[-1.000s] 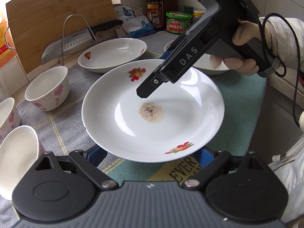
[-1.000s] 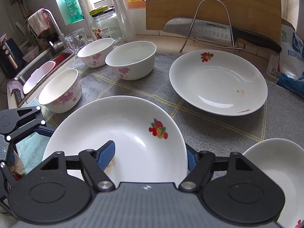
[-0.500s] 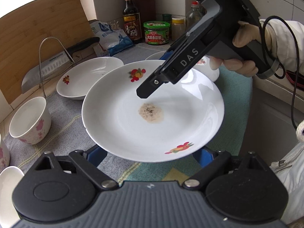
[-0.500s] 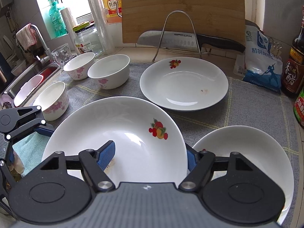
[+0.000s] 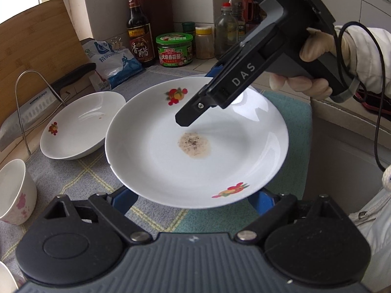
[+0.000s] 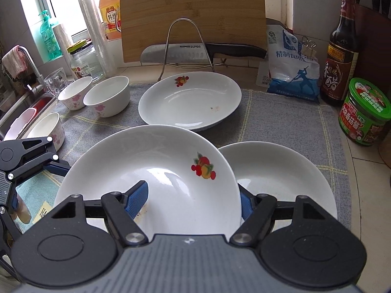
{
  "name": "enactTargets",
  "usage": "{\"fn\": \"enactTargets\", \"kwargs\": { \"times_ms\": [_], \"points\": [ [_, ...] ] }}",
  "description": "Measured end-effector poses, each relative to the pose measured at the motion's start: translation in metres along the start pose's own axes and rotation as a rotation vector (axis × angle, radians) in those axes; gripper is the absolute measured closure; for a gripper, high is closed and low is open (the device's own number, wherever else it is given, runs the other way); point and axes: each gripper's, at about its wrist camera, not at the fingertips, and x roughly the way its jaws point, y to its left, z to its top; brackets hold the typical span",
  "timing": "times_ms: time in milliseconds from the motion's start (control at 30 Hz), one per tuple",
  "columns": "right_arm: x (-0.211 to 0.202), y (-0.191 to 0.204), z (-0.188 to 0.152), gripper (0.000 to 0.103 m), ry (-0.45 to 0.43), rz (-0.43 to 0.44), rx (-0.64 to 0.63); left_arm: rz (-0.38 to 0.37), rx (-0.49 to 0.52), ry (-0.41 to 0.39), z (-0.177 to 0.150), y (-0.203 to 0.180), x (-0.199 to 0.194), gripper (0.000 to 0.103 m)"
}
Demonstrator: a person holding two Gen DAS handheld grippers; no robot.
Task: Organize plates and bowls
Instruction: 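Lift the stained plate with the right tool over the other fruit-print plate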
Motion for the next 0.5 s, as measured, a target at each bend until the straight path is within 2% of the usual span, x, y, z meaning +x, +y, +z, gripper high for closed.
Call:
{"fn": "enactTargets", "kwargs": {
  "times_ms": [500],
  "points": [
    [-0.005,-0.047,-0.007,0.024,-0.002,-0.043,0.067,-0.047,0.023,0.013,0.03,-0.001,0.041,0.008]
  ]
}}
